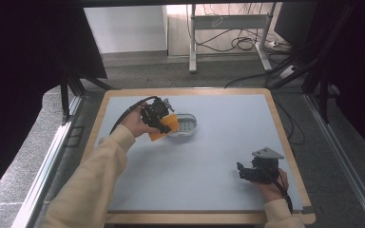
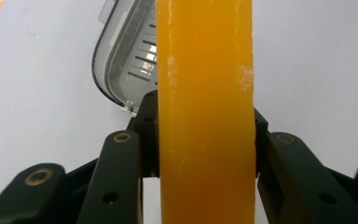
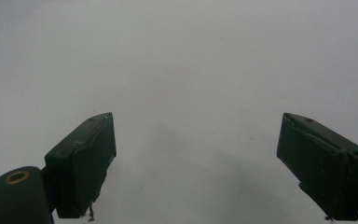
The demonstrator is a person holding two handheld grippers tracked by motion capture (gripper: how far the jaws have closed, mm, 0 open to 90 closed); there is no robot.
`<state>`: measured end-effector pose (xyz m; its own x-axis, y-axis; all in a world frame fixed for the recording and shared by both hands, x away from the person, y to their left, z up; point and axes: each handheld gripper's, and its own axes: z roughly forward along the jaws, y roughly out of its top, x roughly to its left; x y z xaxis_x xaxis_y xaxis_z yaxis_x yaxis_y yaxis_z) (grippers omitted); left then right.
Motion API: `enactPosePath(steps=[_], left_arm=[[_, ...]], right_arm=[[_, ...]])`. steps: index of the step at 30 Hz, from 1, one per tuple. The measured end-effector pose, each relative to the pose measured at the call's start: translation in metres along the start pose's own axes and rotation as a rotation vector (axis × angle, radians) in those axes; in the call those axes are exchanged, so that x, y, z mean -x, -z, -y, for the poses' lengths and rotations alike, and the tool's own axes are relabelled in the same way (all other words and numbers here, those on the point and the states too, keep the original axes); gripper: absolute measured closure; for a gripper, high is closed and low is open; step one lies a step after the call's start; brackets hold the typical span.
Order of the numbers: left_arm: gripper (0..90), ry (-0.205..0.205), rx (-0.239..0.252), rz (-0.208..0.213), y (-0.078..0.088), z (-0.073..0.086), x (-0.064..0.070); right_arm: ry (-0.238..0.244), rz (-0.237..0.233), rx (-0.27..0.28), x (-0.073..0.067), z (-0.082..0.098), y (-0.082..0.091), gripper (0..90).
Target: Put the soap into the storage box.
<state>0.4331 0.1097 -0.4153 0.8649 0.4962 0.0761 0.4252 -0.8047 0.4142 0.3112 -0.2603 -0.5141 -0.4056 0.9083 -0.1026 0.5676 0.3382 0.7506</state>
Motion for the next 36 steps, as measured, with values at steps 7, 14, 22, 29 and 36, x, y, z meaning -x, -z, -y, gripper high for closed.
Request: enactPosePath(steps=[7,14,22,29,36], left_arm=[[61.7,-0.012,0.003,0.005,-0.004,-0.008,-0.004],[61.7,-0.039,0.003,0.021,-0.006,-0.017,-0.006],[61.7,-0.040,0.004,0.019,-0.013,-0.027,-0.010],[61.7,-0.053,0.035,0.047,-0.017,-0.033,-0.020],[61.7,-0.066,0.017,0.045,-0.023,-0.036,-0.026]], right_arm=[[-0.003,0.000,0.000,0.001,0.000,0.000,12.1],[-0.006,0.001,0.001,0.001,0.000,0.001,12.1],[0.001,0.000,-0.002,0.001,0.000,0.000,12.1],[-0.001,-0.005,-0.004,0.002,0.000,-0.002,12.3],[-0.007,-0.002,0.000,0.003,-0.001,-0.003,12.4]])
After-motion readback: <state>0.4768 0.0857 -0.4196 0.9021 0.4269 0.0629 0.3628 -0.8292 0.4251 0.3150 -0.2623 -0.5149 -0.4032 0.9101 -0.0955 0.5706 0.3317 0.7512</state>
